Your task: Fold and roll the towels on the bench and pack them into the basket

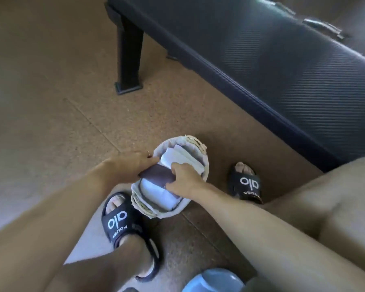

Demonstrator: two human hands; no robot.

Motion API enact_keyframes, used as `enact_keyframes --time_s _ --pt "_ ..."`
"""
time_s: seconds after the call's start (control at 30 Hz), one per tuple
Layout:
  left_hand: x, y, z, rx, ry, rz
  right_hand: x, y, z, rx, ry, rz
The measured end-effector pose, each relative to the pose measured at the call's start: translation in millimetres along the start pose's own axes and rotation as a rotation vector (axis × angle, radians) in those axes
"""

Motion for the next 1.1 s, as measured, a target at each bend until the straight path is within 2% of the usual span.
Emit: enact_keyframes --time_s 0.13,0.27,0.37,0.53,0.8,0.97,1.0,1.1 --pt "21 -32 -8 0.048 0.023 -0.018 20 -43 13 -0.027 -0.034 0.091" --pt "37 -46 -19 0.088 -0.023 0.122 29 -60 21 -0.06 -0.075 0.221" --pt "52 -57 -10 0.197 -0.069 0.109 28 -68 31 -0.158 -0.114 0.276" --pt "61 -67 -2 0.211 -0.067 0.106 31 -74 33 -0.283 -0.089 0.338" --pt "70 -73 1 0.295 -0.008 0.064 37 -78 30 -0.429 -0.077 0.272" --pt "69 -62 8 0.241 0.029 0.088 35 -75 16 -0.77 0.032 0.042" --pt "69 -60 10 0.235 0.041 0.059 35 -72 13 -0.809 0.063 0.058" --pt "64 -44 14 0.265 0.078 -0.003 31 -57 6 -0.771 -0.022 0.075"
Point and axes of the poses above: each hand's wrist, its own x-axis towards the middle knuckle, its own y-axis out of the back of the hand, z = x × y, the point moved 5 cm from there along x, towards the middle knuckle, and after that the axes turned 1 degree about z, right-handed, at the moved point
